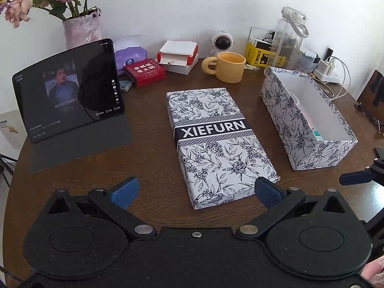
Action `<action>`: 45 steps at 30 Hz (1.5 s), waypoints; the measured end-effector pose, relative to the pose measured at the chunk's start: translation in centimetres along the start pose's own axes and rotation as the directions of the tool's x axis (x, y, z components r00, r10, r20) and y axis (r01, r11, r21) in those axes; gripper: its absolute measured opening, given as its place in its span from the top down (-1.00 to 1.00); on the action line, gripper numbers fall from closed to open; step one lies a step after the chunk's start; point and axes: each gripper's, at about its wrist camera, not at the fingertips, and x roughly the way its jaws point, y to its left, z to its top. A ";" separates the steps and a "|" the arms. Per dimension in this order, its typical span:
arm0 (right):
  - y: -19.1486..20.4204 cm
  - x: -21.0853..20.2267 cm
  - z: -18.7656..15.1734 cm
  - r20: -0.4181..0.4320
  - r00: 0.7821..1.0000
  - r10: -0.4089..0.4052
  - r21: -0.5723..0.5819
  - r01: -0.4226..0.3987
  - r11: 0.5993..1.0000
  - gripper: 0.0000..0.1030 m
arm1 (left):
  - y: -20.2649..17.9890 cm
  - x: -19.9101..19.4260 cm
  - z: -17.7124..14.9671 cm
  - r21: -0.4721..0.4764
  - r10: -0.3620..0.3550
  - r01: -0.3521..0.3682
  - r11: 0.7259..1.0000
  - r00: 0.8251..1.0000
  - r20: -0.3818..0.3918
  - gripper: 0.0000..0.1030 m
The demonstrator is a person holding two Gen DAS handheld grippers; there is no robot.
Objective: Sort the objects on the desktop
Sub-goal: 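Open the left gripper and withdraw it from the storage box, then move both grippers to the XIEFURN floral lid and grip its opposite sides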
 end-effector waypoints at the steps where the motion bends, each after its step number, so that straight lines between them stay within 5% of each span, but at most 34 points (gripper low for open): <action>1: -0.1 0.1 0.1 -0.002 1.000 0.002 -0.005 -0.002 1.000 -1.00 | 0.1 0.1 0.0 -0.002 0.004 -0.004 1.000 1.000 -0.002 -1.00; 17: -2.4 6.5 8.1 0.040 0.999 0.034 -0.091 -0.030 0.995 -1.00 | 2.8 6.2 4.6 0.036 0.096 -0.097 0.995 0.995 0.019 -1.00; 33: -6.5 16.0 8.6 -0.030 0.998 0.047 0.054 -0.046 0.998 -1.00 | 2.4 18.3 6.9 0.118 -0.023 0.034 0.992 0.995 -0.093 -1.00; 45: -7.4 18.3 7.9 0.001 0.997 0.081 0.105 -0.080 0.991 -1.00 | 3.7 21.4 6.3 -0.070 -0.135 0.126 0.990 0.982 -0.134 -1.00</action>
